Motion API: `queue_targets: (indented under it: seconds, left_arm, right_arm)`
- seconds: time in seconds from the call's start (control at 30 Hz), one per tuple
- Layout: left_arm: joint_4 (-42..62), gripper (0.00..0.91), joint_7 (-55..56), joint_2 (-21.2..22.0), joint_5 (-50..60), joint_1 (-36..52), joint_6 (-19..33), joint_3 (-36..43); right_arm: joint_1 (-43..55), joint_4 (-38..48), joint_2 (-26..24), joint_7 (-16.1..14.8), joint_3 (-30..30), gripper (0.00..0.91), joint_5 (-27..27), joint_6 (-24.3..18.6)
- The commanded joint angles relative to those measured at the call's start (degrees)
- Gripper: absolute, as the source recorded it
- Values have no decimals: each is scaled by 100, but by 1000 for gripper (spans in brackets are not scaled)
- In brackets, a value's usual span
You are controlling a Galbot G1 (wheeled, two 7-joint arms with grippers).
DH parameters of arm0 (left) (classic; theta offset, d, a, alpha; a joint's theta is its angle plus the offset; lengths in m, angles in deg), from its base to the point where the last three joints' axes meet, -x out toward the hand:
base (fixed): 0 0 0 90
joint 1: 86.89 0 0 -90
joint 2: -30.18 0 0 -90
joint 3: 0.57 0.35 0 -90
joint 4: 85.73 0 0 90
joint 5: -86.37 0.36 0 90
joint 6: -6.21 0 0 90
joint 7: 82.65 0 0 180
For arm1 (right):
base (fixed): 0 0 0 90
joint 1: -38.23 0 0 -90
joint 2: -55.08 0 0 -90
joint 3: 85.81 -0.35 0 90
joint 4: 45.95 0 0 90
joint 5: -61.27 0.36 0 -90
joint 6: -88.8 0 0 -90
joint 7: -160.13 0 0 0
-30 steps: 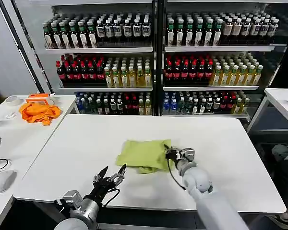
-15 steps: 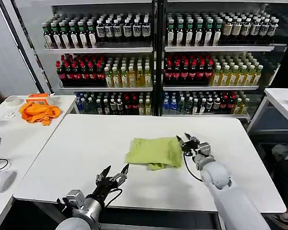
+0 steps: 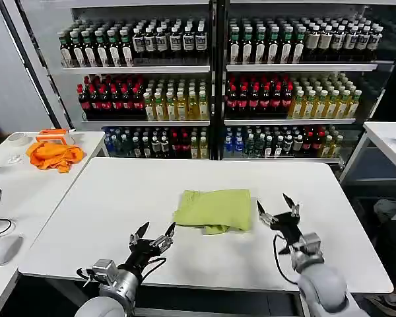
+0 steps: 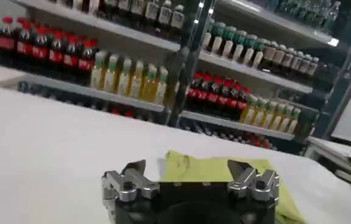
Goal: Fold and organize the clothes.
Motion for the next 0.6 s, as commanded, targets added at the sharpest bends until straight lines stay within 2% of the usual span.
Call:
queue_targets:
  seconds: [0.03,0.33,0.6]
  left_arm:
    - [64,907,-33,-86,518,73,139,-30]
    - [67,907,-36,-192,745,186,199,-67]
    - [79,907,-64,-152,743,211,226,-57]
  right_arm:
    - [-1625,-874,177,193,-527,907,-170,-434]
    - [-1792,-922,324,573,-637,907,-217,-406]
    - [-2071,-1245,321,583,-741,907,-350,-123]
